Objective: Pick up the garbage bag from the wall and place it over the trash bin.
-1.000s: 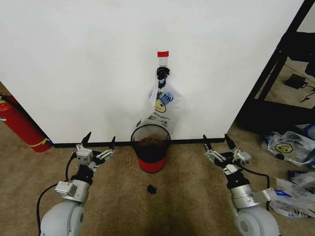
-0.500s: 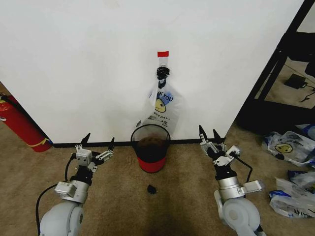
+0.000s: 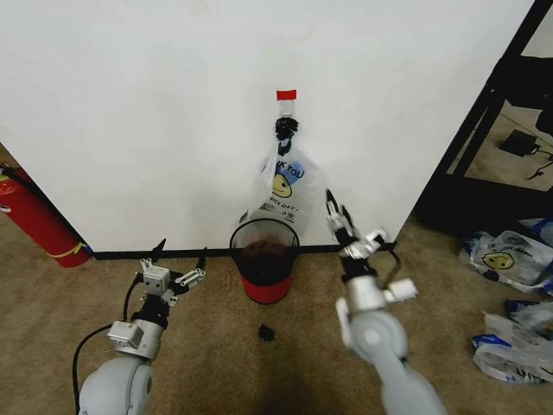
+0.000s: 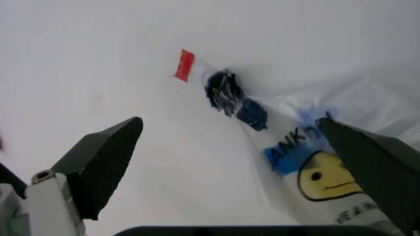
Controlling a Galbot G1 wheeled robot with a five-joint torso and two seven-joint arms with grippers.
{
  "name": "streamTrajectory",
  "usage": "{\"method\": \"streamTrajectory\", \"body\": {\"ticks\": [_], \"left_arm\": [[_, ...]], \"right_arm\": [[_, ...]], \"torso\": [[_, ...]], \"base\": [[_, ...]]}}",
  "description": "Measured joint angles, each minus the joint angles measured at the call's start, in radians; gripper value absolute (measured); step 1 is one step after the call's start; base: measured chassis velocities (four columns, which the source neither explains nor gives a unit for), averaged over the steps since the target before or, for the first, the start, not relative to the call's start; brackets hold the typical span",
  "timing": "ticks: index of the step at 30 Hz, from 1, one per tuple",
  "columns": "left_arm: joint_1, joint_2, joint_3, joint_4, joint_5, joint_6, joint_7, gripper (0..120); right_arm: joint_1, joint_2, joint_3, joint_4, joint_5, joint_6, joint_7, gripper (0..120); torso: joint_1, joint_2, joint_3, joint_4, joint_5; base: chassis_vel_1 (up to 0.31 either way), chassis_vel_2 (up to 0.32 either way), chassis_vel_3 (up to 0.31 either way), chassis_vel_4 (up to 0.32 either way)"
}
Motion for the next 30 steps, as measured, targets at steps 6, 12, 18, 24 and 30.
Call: {"method": "streamTrajectory", "body": {"ticks": [6, 12, 18, 24, 30], "left_arm": [[0.008, 0.014, -0.020, 0.021, 0.001, -0.002, -0.002, 100], [0.013, 0.016, -0.030, 0.028, 0.001, -0.012, -0.007, 100], [0.013, 0.018, -0.037, 0.029, 0.001, -0.014, -0.009, 100], [0.010, 0.020, -0.039, 0.036, 0.001, -0.020, -0.011, 100], [0.004, 0.014, -0.033, 0.048, 0.004, -0.028, -0.012, 100]], "right_arm": [[0.139, 0.097, 0.006, -0.176, 0.140, -0.015, -0.080, 100], [0.271, 0.169, 0.015, -0.338, 0.186, -0.035, -0.164, 100], [0.345, 0.174, 0.031, -0.424, 0.180, -0.038, -0.175, 100], [0.379, 0.173, 0.035, -0.461, 0.172, -0.044, -0.162, 100], [0.399, 0.171, 0.030, -0.493, 0.159, -0.047, -0.168, 100]], "torso": [[0.000, 0.000, 0.000, 0.0000, 0.0001], [0.000, 0.000, 0.000, 0.0000, 0.0003], [0.000, 0.000, 0.000, -0.0003, 0.0003], [0.000, 0.000, 0.000, -0.0002, 0.0003], [0.000, 0.000, 0.000, -0.0002, 0.0004]], "base": [[0.000, 0.000, 0.000, 0.000], [0.000, 0.000, 0.000, 0.000], [0.000, 0.000, 0.000, 0.000], [0.000, 0.000, 0.000, 0.000], [0.000, 0.000, 0.000, 0.000]]}}
